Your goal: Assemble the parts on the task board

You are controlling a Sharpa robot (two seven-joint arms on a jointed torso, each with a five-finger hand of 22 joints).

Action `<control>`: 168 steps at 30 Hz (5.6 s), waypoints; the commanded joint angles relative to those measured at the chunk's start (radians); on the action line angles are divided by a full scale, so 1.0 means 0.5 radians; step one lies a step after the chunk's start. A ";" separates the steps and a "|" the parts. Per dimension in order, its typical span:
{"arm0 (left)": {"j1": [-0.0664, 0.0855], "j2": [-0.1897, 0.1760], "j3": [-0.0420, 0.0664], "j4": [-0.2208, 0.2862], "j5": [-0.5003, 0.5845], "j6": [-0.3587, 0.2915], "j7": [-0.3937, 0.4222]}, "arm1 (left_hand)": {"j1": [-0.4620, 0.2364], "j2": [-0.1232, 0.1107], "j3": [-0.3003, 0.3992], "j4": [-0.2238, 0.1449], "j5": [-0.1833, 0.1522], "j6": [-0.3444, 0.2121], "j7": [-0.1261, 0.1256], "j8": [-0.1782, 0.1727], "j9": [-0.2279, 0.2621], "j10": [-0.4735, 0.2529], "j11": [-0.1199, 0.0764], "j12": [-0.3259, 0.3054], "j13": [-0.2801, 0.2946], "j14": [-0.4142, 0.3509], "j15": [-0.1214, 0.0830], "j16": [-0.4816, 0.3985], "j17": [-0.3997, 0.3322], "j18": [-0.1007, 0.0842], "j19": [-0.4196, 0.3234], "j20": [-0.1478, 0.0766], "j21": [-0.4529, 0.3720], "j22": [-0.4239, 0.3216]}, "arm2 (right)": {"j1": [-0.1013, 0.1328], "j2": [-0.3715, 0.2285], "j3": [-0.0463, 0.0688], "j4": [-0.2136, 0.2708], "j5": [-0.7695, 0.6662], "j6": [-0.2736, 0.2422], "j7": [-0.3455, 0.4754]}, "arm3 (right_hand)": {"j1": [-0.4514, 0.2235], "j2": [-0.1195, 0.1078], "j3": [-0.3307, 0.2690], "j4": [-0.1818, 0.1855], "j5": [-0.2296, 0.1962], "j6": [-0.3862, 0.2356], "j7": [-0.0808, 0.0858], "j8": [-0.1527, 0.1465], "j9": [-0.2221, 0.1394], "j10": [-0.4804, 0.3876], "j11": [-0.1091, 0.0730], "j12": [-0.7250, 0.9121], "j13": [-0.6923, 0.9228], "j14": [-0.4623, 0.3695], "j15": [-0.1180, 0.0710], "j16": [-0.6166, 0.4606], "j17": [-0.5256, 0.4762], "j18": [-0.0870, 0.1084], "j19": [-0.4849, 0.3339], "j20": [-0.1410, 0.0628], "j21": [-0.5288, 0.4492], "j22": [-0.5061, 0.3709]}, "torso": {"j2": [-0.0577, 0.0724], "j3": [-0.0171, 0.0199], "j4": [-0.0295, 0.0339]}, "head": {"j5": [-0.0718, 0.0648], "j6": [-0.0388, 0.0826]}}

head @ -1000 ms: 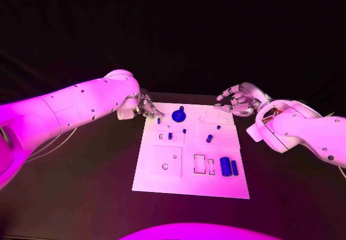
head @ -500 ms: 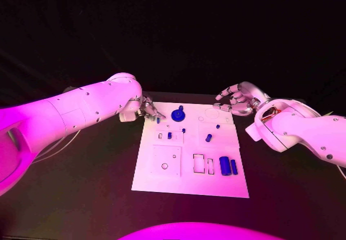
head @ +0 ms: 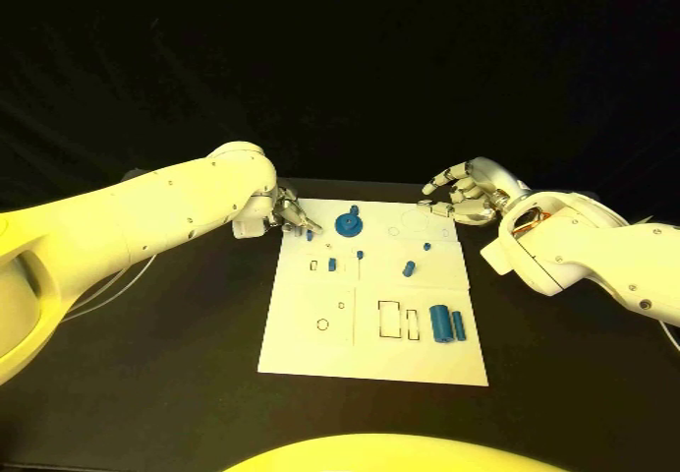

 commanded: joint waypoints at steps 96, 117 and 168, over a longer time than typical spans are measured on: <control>-0.015 -0.388 0.007 0.705 0.340 -0.256 0.025 | 0.594 0.199 0.131 -0.005 0.001 0.052 -0.038 0.045 0.052 0.069 -0.037 0.048 0.063 0.198 -0.017 0.022 0.499 -0.018 0.025 -0.017 0.016 0.061 | -0.006 0.011 -0.004 -0.032 -0.006 0.111 -0.010 | -0.024 0.003 0.019 -0.005 0.005 -0.019 -0.005 0.019 0.003 0.010 -0.003 0.005 0.134 0.179 -0.014 -0.014 0.380 0.024 0.148 -0.012 -0.011 0.430 | -0.004 0.0007 0.004 | 0.027 -0.045; -0.052 -0.395 -0.048 0.770 0.161 -0.295 0.023 | 0.591 0.199 0.130 -0.005 0.001 0.056 -0.040 0.047 0.054 0.079 -0.038 0.056 0.075 0.201 -0.018 0.026 0.505 -0.020 0.033 -0.018 0.022 0.073 | -0.007 0.015 -0.004 -0.034 -0.007 0.104 -0.006 | -0.024 0.003 0.019 -0.005 0.005 -0.019 -0.005 0.019 0.003 0.010 -0.003 0.005 0.134 0.179 -0.014 -0.014 0.380 0.024 0.148 -0.012 -0.011 0.430 | 0.000 -0.0005 0.000 | 0.044 -0.054; -0.080 -0.410 -0.055 0.823 -0.011 -0.219 0.017 | 0.582 0.188 0.125 -0.005 0.001 0.066 -0.046 0.052 0.056 0.095 -0.044 0.062 0.082 0.204 -0.022 0.030 0.511 -0.021 0.039 -0.021 0.025 0.080 | -0.011 0.012 -0.004 -0.036 -0.008 0.109 -0.005 | -0.037 0.003 0.029 -0.005 0.005 -0.032 -0.005 0.041 0.003 0.009 -0.004 0.005 0.132 0.179 -0.014 -0.015 0.379 0.024 0.148 -0.013 -0.012 0.429 | 0.000 0.0009 0.000 | 0.061 -0.067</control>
